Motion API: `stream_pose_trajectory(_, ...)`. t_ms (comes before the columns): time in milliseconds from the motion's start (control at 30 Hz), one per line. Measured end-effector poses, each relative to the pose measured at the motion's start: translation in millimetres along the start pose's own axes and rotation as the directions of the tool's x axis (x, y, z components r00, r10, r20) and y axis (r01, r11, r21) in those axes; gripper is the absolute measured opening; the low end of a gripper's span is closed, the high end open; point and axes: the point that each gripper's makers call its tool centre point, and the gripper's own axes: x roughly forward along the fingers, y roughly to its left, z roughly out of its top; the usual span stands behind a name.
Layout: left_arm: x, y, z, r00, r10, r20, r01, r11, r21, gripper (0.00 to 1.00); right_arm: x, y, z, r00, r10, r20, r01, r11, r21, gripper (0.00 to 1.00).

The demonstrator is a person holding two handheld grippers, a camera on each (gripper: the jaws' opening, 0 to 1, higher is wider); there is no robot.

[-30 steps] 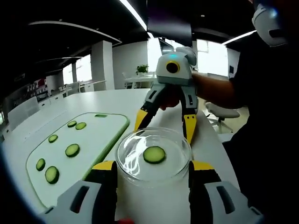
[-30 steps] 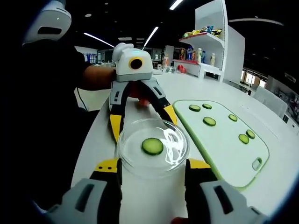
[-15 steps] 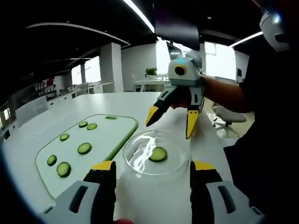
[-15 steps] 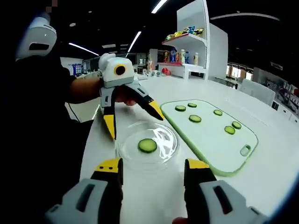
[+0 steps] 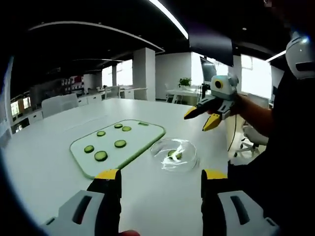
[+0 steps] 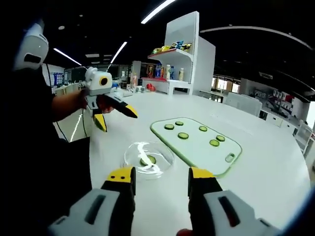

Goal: Open the petri dish lid, add cucumber slices into the petri dish, and close the lid

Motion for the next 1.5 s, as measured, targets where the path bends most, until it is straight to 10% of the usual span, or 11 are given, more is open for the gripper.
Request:
stream_pose_trajectory(267, -50.7, 11.4, 5.9, 0.988, 0.153, 0.023, -0.151, 0.987, -0.049, 0.64, -42.1, -17.8, 1.2, 0.987, -0.157, 0.017, 0.155, 0.985, 0.076, 0.38)
stream_pose_trajectory(833, -122.2, -5.8, 21.6, 0.951, 0.302, 0.062, -0.298, 0.953, -0.06, 0.64, -117.5, -1.0, -0.6, 0.974, -0.228, 0.014, 0.225, 0.97, 0.094, 0.35)
stream_pose_trajectory(1500, -128.0, -2.9, 21.5, 0.942, 0.331, 0.052, -0.326, 0.942, -0.078, 0.64, -113.3, 5.7, -0.1, 0.977, -0.212, 0.001, 0.211, 0.975, 0.074, 0.34)
